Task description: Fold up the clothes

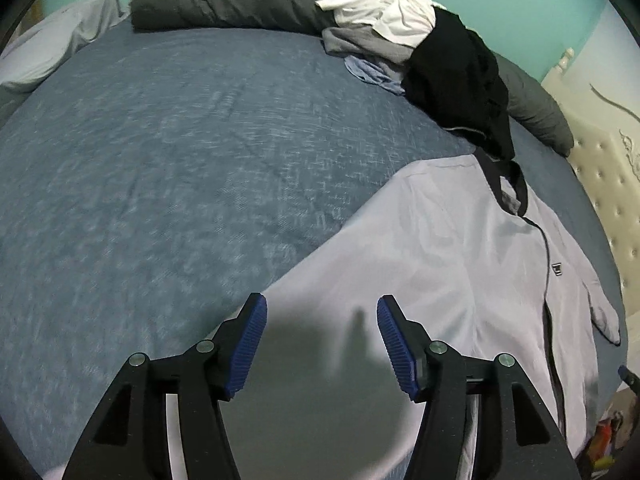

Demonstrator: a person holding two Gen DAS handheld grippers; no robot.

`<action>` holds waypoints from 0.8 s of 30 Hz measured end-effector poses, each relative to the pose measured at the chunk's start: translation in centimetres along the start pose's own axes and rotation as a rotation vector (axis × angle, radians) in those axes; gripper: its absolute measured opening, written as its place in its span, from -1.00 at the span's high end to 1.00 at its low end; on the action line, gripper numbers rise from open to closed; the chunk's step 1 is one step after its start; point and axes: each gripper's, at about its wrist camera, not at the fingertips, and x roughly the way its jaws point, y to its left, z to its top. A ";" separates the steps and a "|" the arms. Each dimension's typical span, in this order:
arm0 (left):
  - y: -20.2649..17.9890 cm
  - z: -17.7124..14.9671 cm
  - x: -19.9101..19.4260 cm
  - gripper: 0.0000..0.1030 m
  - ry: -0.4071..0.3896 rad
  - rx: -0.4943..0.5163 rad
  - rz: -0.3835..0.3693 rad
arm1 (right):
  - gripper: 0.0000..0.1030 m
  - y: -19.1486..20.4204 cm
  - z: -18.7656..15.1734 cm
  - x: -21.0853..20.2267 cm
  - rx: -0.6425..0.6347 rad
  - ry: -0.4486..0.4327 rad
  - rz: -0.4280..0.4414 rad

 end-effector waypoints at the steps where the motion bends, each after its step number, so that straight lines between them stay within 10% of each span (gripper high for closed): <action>1: -0.3 0.3 0.6 -0.20 0.002 0.010 0.006 | 0.46 -0.1 -0.1 0.3 0.004 0.005 0.003; 8: -0.3 1.9 3.2 -0.18 0.005 0.018 0.015 | 0.46 -0.3 -0.3 2.0 0.012 0.028 0.010; 15: -1.3 1.9 4.4 0.82 0.036 0.097 0.000 | 0.46 0.1 -0.2 2.7 -0.006 0.034 0.013; 24: -1.2 3.5 3.3 0.94 -0.027 0.091 0.082 | 0.46 0.5 -0.3 3.3 -0.011 0.041 0.018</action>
